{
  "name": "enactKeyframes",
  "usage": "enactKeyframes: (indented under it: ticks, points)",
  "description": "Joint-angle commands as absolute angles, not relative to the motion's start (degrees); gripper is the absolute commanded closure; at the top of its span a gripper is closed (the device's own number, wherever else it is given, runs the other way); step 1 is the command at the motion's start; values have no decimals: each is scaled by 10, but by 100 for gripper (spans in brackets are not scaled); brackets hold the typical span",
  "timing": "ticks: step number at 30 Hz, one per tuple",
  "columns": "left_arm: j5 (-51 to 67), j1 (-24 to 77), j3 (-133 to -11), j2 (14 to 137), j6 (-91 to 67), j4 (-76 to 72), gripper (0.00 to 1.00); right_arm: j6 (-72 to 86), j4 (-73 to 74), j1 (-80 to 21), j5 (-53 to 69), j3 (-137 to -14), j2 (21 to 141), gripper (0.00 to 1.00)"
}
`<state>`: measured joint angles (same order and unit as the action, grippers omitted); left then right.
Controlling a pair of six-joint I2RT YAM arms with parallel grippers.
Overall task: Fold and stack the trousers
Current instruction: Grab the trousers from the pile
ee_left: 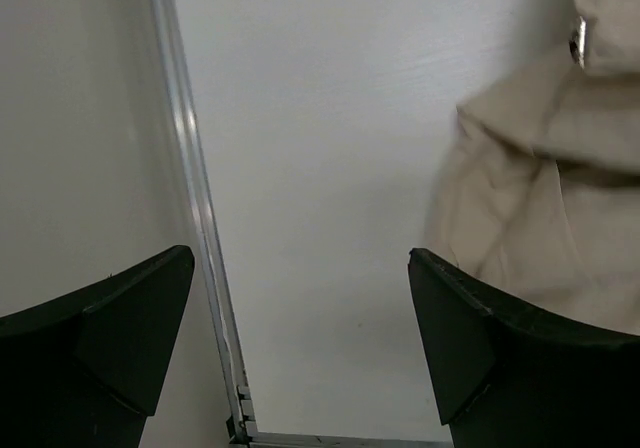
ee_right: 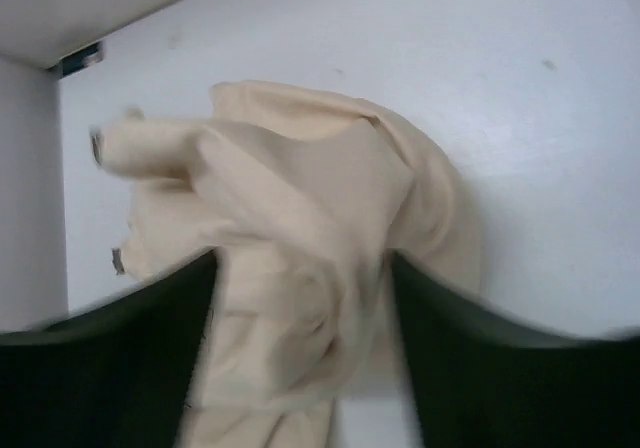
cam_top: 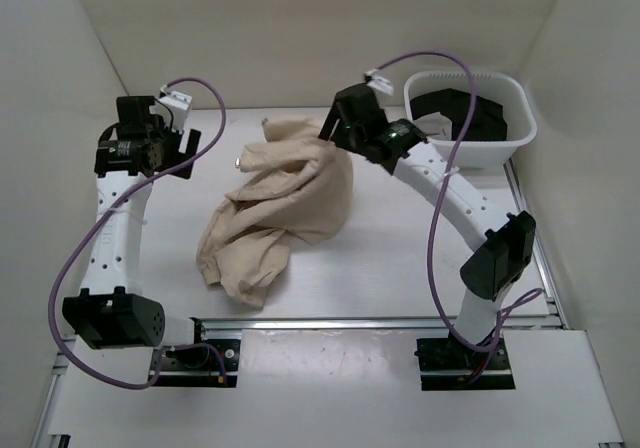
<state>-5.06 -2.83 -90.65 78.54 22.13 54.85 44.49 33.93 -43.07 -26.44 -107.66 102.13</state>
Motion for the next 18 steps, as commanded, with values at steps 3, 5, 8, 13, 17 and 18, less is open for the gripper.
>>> enactKeyframes:
  ticks: [3,5,8,13,17,18]
  points:
    - [38,15,-819,787,288,622,0,484,458,-313,-165,-1043,990,5]
    - [31,47,-743,782,288,627,0,472,470,-313,-154,-1017,985,4]
    - [33,84,-664,782,288,648,0,472,420,-313,-161,-917,939,4]
    - [168,110,-628,772,288,696,0,471,375,-294,-144,-824,896,7]
    - [208,142,-601,782,294,703,0,459,369,-294,-119,-795,903,7]
    - [200,148,-594,794,294,703,0,459,358,-294,-119,-788,903,6]
